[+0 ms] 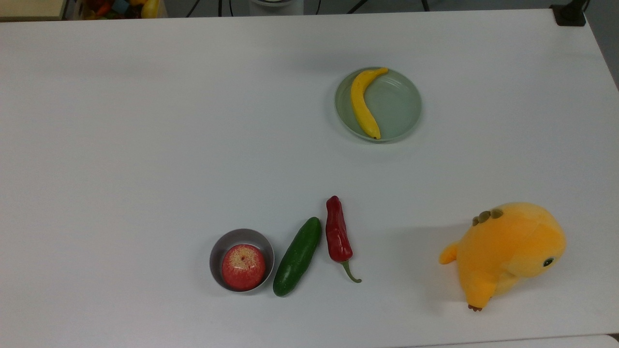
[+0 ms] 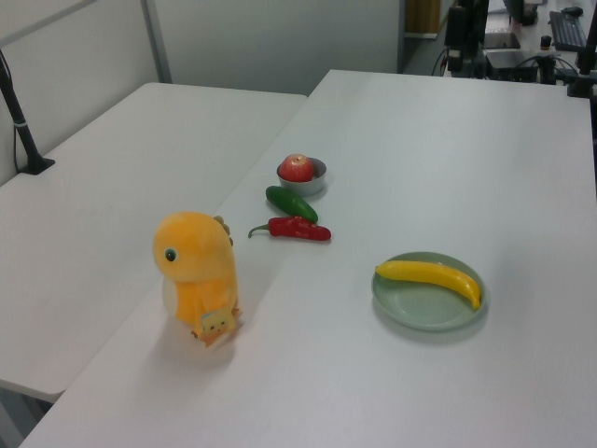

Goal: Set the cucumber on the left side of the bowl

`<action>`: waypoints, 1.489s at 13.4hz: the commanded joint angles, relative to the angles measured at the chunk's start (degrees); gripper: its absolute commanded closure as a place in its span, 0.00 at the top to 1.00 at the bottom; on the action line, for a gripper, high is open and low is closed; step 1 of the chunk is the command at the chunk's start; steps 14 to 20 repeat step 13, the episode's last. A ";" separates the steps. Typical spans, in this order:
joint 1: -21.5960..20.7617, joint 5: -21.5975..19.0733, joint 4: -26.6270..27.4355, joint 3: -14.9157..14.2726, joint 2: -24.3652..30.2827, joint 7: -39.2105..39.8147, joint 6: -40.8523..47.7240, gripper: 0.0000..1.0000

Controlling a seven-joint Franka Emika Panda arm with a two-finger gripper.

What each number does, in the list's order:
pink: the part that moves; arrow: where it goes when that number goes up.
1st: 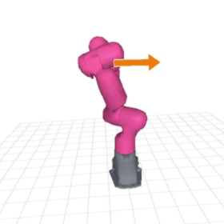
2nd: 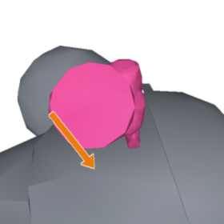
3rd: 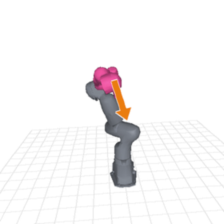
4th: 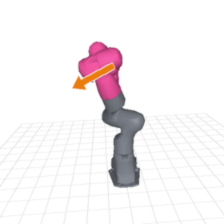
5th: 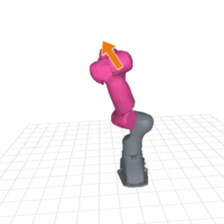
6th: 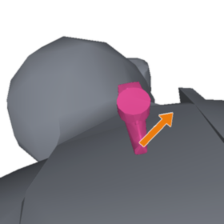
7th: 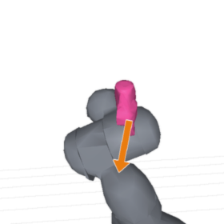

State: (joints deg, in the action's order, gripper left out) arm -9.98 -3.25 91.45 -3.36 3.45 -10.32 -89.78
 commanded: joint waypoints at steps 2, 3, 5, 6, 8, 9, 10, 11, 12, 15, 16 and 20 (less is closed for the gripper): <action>2.24 -0.97 2.50 1.08 1.56 -0.93 -0.66 1.00; 2.25 -0.88 2.68 1.08 1.30 -0.32 -2.66 1.00; 2.42 -0.88 3.29 1.08 0.07 3.27 -9.16 1.00; 2.59 -0.88 3.30 0.99 -0.89 6.08 -10.93 1.00; 3.03 -0.79 3.29 0.99 -1.60 9.60 -13.48 1.00; 3.38 -0.88 3.30 0.99 -1.69 10.75 -14.36 1.00; 3.74 -0.79 3.30 0.99 -1.61 10.94 -14.02 1.00; 3.48 -0.62 3.30 0.99 -1.69 10.85 -13.85 1.00; 3.30 -0.61 3.30 0.99 -1.69 10.85 -13.84 1.00; 3.21 -0.61 3.30 0.99 -1.61 10.68 -13.76 1.00; 3.21 -0.61 3.30 0.99 -1.61 10.68 -13.76 1.00; 3.21 -0.61 3.30 0.99 -1.61 10.68 -13.76 1.00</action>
